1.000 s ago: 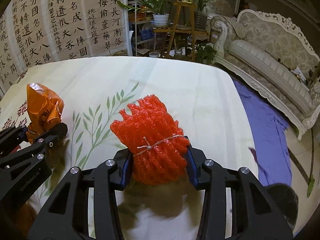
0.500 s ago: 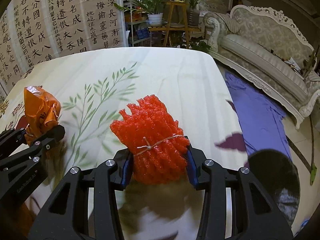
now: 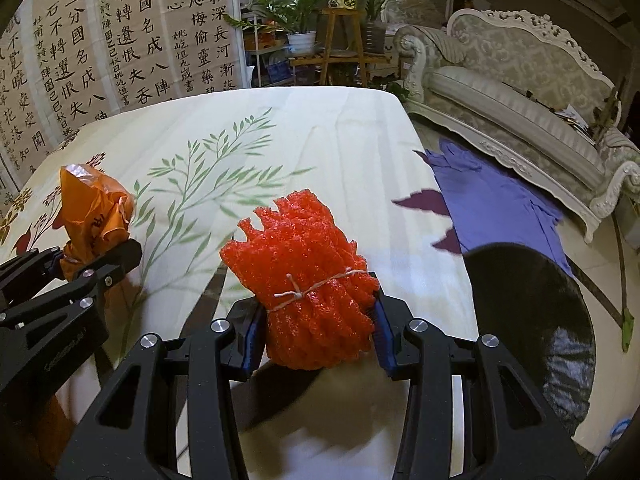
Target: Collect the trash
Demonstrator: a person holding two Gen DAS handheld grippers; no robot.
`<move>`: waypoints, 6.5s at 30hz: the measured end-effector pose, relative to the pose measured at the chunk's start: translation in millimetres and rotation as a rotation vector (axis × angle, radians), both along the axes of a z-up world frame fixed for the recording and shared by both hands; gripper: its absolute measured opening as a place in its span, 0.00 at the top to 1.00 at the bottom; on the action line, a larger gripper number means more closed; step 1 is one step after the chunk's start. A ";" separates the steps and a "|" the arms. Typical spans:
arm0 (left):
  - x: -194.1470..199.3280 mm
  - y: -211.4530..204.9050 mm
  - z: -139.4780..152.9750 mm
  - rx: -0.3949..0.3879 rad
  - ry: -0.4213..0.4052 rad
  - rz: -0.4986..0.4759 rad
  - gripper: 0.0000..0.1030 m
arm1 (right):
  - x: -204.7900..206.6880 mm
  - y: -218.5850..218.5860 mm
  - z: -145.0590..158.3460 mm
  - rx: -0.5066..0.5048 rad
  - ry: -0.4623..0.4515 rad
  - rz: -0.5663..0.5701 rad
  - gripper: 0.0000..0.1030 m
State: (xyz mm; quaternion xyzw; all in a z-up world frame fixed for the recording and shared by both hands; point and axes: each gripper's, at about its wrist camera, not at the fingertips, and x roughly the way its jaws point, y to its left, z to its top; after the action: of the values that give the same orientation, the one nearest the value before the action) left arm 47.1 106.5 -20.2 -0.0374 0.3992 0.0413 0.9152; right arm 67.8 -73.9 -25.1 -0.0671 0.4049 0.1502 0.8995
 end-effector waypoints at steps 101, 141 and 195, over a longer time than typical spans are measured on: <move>45.1 -226.7 8.6 0.064 -0.093 -0.385 0.27 | -3.6 -226.4 -6.2 -0.002 -0.182 -0.547 0.38; -17.7 -182.9 46.3 0.021 -0.232 -0.355 0.18 | -72.4 -196.8 30.9 -0.022 -0.265 -0.564 0.17; -56.0 -156.0 59.4 -0.001 -0.267 -0.323 0.17 | -112.4 -180.5 57.0 -0.013 -0.323 -0.536 0.16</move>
State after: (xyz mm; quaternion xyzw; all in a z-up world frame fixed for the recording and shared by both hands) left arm -8.9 -49.4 39.2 0.0214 0.2752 -0.1114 0.9547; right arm -44.5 -254.4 31.8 0.0134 0.2611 -0.1077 0.9592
